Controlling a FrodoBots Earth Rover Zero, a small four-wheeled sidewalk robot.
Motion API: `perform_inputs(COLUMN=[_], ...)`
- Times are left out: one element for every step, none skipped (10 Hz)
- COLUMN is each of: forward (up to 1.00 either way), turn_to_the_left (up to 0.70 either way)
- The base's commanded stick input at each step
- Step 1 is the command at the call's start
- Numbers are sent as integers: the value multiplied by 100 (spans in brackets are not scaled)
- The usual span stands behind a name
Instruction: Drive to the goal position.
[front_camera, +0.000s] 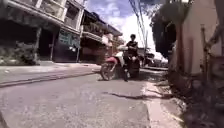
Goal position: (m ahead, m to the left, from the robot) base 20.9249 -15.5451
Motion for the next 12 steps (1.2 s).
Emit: perform_inputs(forward=[0, 0, 29, 100, 100, 100, 100, 100, 100, 100, 100, 100], turn_to_the_left=[0, 0, 0, 0, 0, 0, 0, 0, -11, -29, -28, 0])
